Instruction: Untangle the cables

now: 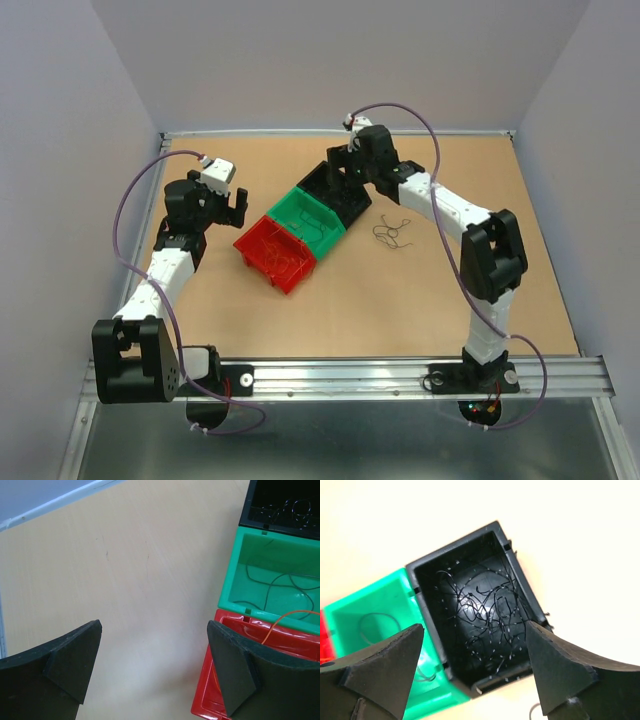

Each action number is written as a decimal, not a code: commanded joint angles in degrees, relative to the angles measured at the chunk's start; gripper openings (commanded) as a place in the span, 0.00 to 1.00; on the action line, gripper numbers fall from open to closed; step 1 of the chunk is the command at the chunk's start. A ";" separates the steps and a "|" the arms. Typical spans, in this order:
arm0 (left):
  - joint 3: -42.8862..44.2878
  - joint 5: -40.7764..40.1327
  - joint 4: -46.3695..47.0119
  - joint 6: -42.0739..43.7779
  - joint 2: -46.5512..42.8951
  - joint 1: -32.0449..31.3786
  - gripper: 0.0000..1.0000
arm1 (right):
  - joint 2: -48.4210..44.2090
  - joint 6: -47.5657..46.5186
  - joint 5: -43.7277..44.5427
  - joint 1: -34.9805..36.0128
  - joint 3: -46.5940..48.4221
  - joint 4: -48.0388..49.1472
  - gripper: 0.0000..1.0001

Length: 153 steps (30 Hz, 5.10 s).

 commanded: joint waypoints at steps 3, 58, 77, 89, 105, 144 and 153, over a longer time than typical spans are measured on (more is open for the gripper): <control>2.13 1.72 0.87 0.54 -1.73 -0.14 0.99 | -10.96 2.61 9.25 0.32 -10.56 3.19 0.89; 1.34 6.38 0.08 1.16 -2.96 -0.14 0.99 | -32.44 6.40 -0.91 2.79 -31.71 11.28 0.01; 1.69 5.33 0.08 0.89 -2.52 -0.23 0.99 | -19.60 8.51 -17.36 3.31 -7.97 12.60 0.00; 1.43 5.15 0.26 0.81 -2.96 -0.14 0.99 | -14.76 9.48 -20.61 4.80 -2.34 12.51 0.00; 1.25 5.33 0.26 0.89 -3.49 -0.14 0.99 | -14.33 7.37 -18.42 8.76 -9.63 12.51 0.01; 1.52 5.06 0.08 0.90 -2.43 -0.14 0.99 | 9.68 -0.63 20.17 14.21 -5.33 6.27 0.00; 1.25 4.36 0.17 1.16 -3.48 -0.14 0.99 | 1.59 -1.77 21.31 14.21 -2.87 6.27 0.13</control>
